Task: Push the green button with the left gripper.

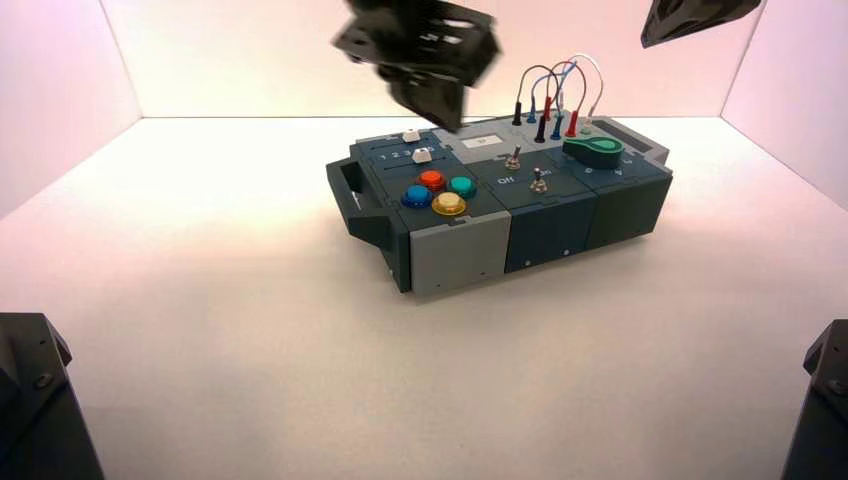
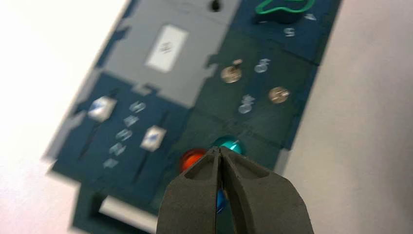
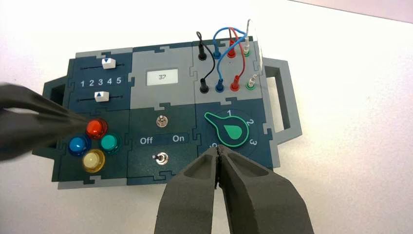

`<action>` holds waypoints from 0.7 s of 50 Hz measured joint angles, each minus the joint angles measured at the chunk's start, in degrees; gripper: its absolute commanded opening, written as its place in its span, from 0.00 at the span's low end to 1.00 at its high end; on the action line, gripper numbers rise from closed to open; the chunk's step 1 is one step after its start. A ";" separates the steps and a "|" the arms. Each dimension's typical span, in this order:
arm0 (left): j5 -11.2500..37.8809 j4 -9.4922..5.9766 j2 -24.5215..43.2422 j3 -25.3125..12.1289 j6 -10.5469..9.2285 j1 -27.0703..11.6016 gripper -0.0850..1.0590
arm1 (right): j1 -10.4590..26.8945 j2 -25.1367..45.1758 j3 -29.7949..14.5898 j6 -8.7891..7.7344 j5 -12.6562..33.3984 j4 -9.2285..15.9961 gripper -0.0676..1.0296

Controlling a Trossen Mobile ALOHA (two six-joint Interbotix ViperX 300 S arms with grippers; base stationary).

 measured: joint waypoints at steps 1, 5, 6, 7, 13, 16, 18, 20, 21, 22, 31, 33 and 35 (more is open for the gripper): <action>0.26 -0.09 0.53 -0.53 -0.09 -0.44 0.05 | 0.00 0.00 0.00 0.00 0.00 -0.09 0.04; 1.23 -0.09 2.20 -2.11 -0.09 -1.58 0.05 | 0.00 0.09 0.00 0.00 0.18 -0.09 0.04; 1.32 0.00 2.29 -2.20 -0.09 -1.58 0.05 | 0.00 0.09 0.00 0.00 0.18 0.00 0.04; 1.76 0.00 2.90 -2.72 -0.09 -1.76 0.05 | 0.00 0.09 0.00 0.00 0.26 -0.09 0.04; 2.99 0.35 4.31 -3.69 -0.09 -1.41 0.05 | 0.00 0.09 0.00 0.00 0.35 -0.09 0.04; 3.52 0.70 5.01 -4.04 -0.09 -1.32 0.05 | 0.00 0.09 0.00 0.09 0.44 -0.09 0.04; 3.69 0.79 5.36 -4.04 -0.09 -1.32 0.05 | 0.00 0.09 0.00 0.00 0.53 -0.09 0.04; 3.69 0.79 5.62 -4.04 -0.09 -1.41 0.05 | 0.00 0.09 0.00 0.09 0.53 -0.09 0.04; 3.69 0.88 5.71 -4.04 -0.09 -1.41 0.05 | 0.00 0.09 0.00 0.00 0.53 0.00 0.04; 3.78 0.88 5.89 -4.04 0.00 -1.32 0.05 | 0.00 0.09 0.00 0.00 0.53 -0.09 0.04; 4.13 1.05 6.77 -4.04 0.00 -0.26 0.05 | 0.00 0.09 0.00 0.09 0.62 -0.09 0.04; 4.13 1.05 6.77 -4.04 0.00 -0.09 0.05 | 0.00 0.09 0.00 0.09 0.62 0.00 0.04; 4.13 1.14 6.68 -4.04 0.09 0.00 0.05 | 0.00 0.18 0.00 0.09 0.62 -0.09 0.04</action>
